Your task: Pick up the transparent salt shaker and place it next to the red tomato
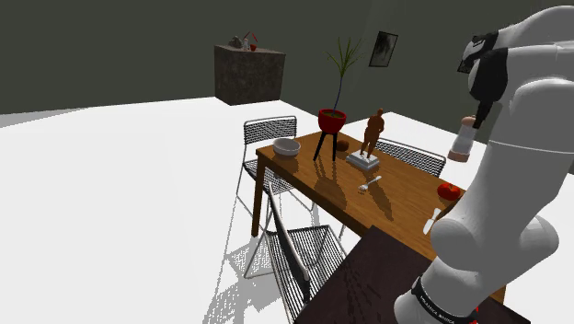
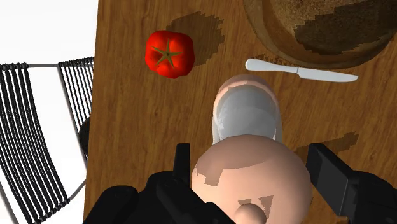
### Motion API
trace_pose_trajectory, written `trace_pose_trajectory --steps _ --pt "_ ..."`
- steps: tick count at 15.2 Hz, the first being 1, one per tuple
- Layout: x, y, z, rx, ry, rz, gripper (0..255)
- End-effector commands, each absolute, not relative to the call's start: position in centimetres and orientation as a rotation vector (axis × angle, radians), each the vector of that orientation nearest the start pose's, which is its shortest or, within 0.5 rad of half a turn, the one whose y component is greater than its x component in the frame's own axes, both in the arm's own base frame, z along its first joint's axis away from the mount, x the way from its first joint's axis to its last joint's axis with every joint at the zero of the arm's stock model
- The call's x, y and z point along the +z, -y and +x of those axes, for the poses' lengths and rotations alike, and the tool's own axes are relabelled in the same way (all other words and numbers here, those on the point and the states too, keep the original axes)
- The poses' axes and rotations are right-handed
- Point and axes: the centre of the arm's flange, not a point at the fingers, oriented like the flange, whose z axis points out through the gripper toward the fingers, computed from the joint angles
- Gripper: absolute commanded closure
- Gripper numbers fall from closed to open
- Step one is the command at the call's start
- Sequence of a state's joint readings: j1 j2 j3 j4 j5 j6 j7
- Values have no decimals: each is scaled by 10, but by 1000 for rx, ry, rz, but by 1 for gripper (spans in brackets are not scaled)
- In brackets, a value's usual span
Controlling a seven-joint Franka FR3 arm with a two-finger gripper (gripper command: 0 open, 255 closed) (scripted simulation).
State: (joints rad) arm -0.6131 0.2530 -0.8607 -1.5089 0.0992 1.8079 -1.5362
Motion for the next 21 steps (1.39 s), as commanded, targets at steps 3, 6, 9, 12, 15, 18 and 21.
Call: trace_pose_trajectory --steps 3,6,9,12,15,18,21 --pt "553 619 124 135 124 -3276 255" --pt "537 619 124 135 124 -3276 255" --pt "521 619 124 135 124 -3276 255" --pt "505 619 124 135 124 -3276 255" --pt "489 619 124 135 124 -3276 255" --pt "474 619 124 135 124 -3276 255" --pt "458 619 124 135 124 -3276 255"
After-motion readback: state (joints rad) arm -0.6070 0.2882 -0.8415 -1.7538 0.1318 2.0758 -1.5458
